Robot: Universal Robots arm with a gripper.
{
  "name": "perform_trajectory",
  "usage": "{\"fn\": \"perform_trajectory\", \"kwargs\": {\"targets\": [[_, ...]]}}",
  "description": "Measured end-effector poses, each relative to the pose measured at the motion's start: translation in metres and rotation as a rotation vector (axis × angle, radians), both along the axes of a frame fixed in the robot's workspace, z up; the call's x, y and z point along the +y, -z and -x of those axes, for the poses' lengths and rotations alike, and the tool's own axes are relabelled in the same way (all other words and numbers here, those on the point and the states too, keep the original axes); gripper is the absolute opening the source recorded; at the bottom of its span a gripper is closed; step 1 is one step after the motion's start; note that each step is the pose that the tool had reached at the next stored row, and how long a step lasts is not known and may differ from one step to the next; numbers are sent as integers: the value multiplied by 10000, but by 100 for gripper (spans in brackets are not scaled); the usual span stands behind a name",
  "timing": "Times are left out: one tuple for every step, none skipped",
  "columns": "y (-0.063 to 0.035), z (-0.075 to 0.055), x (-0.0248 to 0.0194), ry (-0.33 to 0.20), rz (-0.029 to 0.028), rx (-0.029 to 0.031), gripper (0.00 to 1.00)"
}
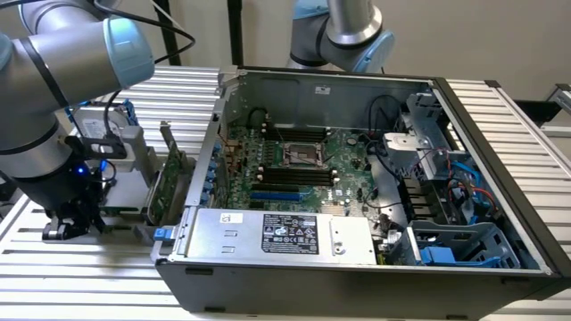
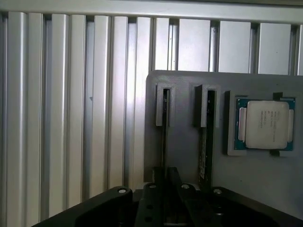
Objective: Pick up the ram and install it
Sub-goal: 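Pick up the ram and move it above insertion slot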
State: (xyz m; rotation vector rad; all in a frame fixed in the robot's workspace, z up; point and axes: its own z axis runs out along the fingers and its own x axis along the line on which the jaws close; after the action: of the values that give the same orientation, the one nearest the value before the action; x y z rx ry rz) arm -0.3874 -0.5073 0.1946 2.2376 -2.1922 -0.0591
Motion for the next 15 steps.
{"fn": "perform_trajectory", "kwargs": {"targets": [[0, 0, 0, 0, -1, 0, 0], [0, 0, 0, 0, 0, 0, 0], [0, 0, 0, 0, 0, 0, 0], [0, 0, 0, 0, 0, 0, 0], [0, 0, 0, 0, 0, -1, 0], [0, 0, 0, 0, 0, 0, 0], [0, 0, 0, 0, -1, 0, 0], [0, 0, 0, 0, -1, 0, 0], [0, 0, 0, 0, -1, 0, 0], [0, 0, 0, 0, -1, 0, 0], [0, 0, 0, 0, 0, -1, 0], [0, 0, 0, 0, -1, 0, 0], [0, 0, 0, 0, 0, 0, 0], [0, 0, 0, 0, -1, 0, 0], [0, 0, 0, 0, -1, -1, 0]]}}
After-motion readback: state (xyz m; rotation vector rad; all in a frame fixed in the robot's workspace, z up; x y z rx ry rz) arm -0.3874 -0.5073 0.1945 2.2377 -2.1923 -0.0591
